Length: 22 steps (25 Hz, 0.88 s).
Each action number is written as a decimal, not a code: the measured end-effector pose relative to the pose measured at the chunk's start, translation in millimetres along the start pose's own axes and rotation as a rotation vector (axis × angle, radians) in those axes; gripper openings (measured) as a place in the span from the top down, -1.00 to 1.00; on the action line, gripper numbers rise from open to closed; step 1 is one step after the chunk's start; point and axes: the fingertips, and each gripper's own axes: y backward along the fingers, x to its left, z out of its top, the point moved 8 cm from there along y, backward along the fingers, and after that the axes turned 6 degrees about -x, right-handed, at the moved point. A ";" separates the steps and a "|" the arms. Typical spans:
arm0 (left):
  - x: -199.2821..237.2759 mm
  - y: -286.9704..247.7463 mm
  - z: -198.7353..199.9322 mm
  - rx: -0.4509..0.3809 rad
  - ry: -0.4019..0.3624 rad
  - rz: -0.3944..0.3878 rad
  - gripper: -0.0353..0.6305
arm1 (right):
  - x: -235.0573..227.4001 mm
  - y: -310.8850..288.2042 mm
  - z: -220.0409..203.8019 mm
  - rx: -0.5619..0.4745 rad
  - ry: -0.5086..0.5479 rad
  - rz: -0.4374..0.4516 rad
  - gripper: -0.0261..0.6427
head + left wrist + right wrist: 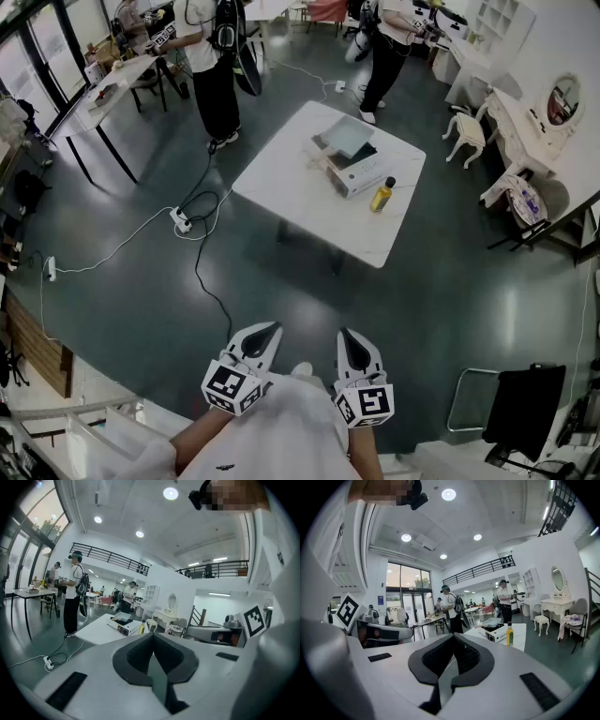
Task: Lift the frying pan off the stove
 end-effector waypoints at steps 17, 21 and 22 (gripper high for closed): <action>-29.1 -14.9 -1.2 0.007 0.005 0.000 0.89 | -22.6 21.7 -0.3 -0.021 -0.022 -0.020 0.93; -23.9 -15.5 1.1 0.007 0.008 0.017 0.88 | -25.5 13.8 -2.8 -0.014 -0.020 -0.006 0.93; -20.8 -17.1 1.7 0.010 0.012 0.023 0.89 | -26.2 10.8 -2.1 -0.014 -0.022 -0.003 0.93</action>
